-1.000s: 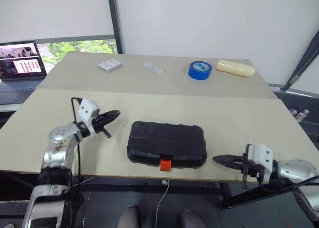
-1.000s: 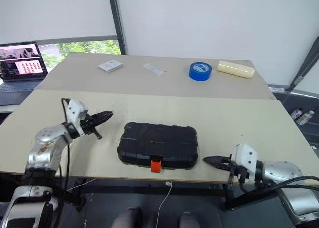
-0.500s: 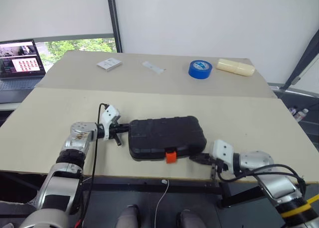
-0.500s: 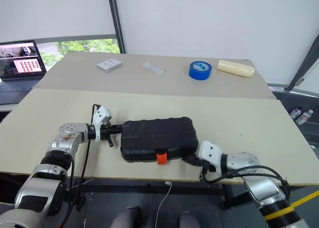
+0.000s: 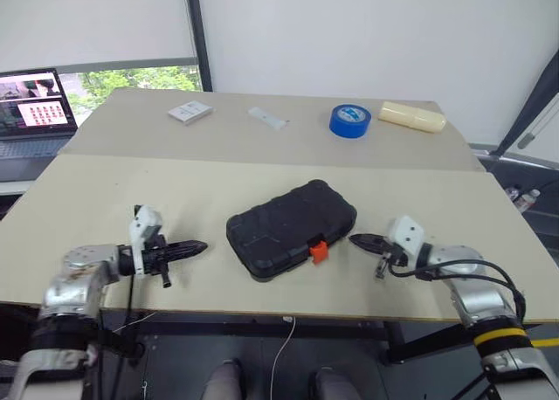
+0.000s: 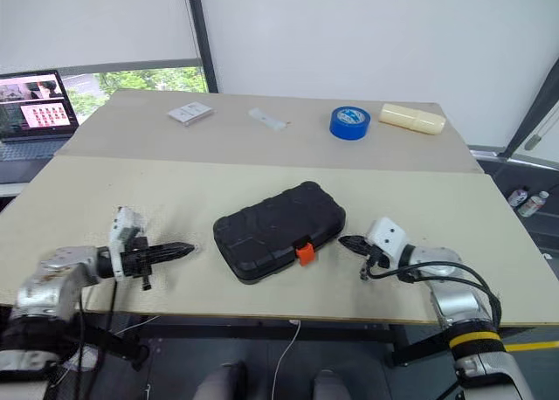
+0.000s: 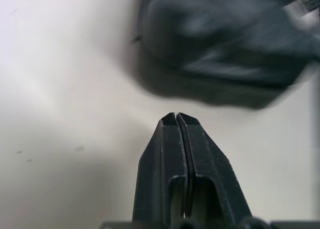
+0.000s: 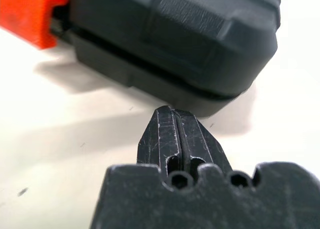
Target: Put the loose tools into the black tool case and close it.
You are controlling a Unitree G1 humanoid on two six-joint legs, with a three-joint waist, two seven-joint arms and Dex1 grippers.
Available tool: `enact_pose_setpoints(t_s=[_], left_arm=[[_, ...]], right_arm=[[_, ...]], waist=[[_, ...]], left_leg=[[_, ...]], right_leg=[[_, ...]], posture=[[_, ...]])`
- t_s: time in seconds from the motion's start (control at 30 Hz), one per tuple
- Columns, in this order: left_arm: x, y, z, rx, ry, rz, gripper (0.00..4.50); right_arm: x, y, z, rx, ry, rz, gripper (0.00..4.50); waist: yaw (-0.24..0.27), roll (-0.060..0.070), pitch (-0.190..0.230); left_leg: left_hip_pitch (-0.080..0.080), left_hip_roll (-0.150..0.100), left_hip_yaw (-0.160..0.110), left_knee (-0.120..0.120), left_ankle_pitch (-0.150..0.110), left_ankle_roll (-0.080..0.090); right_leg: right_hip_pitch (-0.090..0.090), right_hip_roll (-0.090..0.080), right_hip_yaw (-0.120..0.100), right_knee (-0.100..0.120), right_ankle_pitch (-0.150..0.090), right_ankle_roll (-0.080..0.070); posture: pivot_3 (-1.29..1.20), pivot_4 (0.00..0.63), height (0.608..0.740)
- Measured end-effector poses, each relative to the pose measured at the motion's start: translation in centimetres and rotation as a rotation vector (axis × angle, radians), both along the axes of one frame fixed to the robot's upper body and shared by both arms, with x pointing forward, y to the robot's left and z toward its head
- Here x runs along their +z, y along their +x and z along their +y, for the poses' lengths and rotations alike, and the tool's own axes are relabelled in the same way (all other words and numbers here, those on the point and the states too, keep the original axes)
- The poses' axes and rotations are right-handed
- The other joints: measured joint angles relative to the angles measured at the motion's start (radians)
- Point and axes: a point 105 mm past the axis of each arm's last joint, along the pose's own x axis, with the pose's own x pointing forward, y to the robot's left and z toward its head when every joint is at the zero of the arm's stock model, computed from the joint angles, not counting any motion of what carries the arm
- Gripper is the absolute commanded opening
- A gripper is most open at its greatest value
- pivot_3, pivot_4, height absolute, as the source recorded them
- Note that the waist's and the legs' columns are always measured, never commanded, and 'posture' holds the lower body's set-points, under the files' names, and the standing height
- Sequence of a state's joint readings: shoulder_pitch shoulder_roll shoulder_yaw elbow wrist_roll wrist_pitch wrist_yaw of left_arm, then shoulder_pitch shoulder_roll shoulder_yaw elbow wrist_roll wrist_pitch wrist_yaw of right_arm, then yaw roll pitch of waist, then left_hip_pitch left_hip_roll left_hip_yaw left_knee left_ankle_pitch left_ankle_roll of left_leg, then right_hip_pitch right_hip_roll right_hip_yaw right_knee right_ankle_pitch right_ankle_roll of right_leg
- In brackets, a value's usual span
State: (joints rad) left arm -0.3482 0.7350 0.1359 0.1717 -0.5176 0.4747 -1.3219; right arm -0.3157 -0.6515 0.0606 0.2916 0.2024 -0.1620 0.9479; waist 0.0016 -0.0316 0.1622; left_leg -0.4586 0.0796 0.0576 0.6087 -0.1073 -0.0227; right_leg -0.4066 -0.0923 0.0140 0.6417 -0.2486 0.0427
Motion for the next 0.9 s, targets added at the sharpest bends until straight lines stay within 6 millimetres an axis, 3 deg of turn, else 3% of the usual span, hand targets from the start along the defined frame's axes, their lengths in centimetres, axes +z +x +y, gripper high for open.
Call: enact_pose_setpoints(t_s=[0.13, 0.23, 0.33, 0.4, 0.5, 0.7, 0.9], left_arm=[[4.2, 0.7, -5.3, -0.131, -0.134, -0.06, 0.07], [5.4, 2.0, -9.3, -0.179, -0.133, -0.114, 0.07], [4.0, 3.9, -13.1, -0.191, -0.044, -0.144, 0.07], [1.0, 4.9, -14.7, -0.197, 0.117, -0.147, 0.07], [0.2, 5.3, -15.9, -0.239, 0.237, -0.233, 0.07], [-0.9, 4.9, -15.9, -0.236, 0.235, -0.217, 0.07], [-1.3, 4.4, -15.8, -0.234, 0.234, -0.202, 0.07]], right_arm=[[-0.3, -2.5, 0.8, 0.059, 0.065, 0.093, 0.0], [-0.2, -3.9, 1.7, 0.104, 0.087, 0.137, 0.0], [0.0, -4.5, 2.9, 0.137, 0.097, 0.153, 0.0], [0.0, -4.5, 4.0, 0.15, 0.109, 0.152, 0.0], [-0.3, -4.3, 5.2, 0.157, 0.104, 0.16, 0.0], [0.2, -3.4, 6.3, 0.147, 0.096, 0.131, 0.0], [-0.8, -2.7, 6.6, 0.125, 0.083, 0.161, 0.0]], waist=[[0.013, 0.0, 0.0], [0.012, 0.0, 0.0], [0.003, 0.001, 0.0], [-0.003, 0.001, 0.0], [-0.002, 0.003, -0.002], [-0.002, 0.008, -0.013], [-0.004, 0.008, -0.023]], left_leg=[[0.0, 0.0, 0.0, 0.004, -0.002, -0.003], [0.0, -0.001, 0.0, 0.006, -0.002, -0.003], [0.001, -0.001, -0.001, 0.006, 0.001, 0.002], [0.001, -0.001, -0.002, 0.005, 0.001, 0.002], [0.002, -0.001, -0.002, 0.004, 0.001, 0.002], [0.003, -0.002, -0.002, 0.003, 0.0, 0.002], [0.006, -0.001, -0.002, 0.002, -0.001, 0.001]], right_leg=[[0.002, 0.0, 0.0, 0.0, -0.004, 0.004], [0.003, 0.001, 0.001, 0.0, -0.004, 0.005], [0.003, 0.002, 0.002, 0.0, -0.002, 0.007], [0.002, 0.003, 0.003, 0.001, -0.002, 0.007], [0.003, 0.002, 0.003, 0.0, -0.003, 0.006], [0.004, 0.002, 0.003, 0.0, -0.005, 0.005], [0.005, 0.002, 0.003, 0.0, -0.008, 0.001]], posture=[[0.0, 0.15, 0.74], [0.0, 0.15, 0.74], [0.0, 0.15, 0.74], [0.0, 0.15, 0.74], [0.0, 0.15, 0.74], [0.0, 0.15, 0.74], [0.0, 0.15, 0.74]])
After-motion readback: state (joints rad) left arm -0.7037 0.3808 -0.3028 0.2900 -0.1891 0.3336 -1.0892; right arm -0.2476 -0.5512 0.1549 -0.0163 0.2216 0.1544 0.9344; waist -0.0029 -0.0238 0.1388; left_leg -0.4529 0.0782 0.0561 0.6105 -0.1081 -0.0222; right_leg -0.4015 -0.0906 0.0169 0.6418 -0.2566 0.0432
